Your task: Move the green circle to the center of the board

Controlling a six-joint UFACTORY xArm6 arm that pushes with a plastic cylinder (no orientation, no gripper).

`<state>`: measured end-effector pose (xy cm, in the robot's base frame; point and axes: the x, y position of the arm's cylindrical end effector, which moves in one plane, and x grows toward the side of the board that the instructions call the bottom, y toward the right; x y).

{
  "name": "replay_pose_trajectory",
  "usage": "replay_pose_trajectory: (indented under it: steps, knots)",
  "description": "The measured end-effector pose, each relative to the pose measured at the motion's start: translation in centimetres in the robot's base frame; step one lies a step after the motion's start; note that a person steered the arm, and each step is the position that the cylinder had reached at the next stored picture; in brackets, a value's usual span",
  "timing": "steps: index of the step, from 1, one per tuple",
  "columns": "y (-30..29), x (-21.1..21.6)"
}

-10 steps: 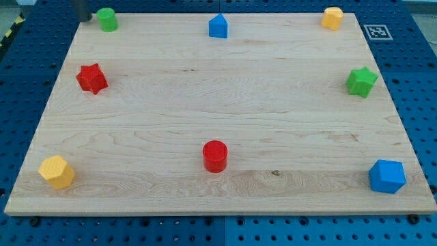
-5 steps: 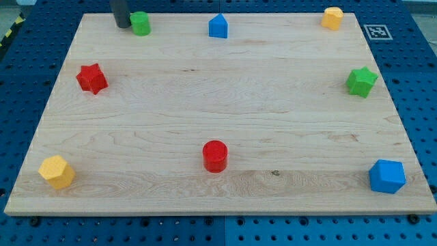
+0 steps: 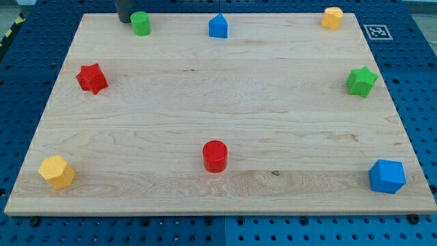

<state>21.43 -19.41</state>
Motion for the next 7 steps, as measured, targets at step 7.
replay_pose_trajectory:
  steps: [7]
  knots:
    - [14.2, 10.3]
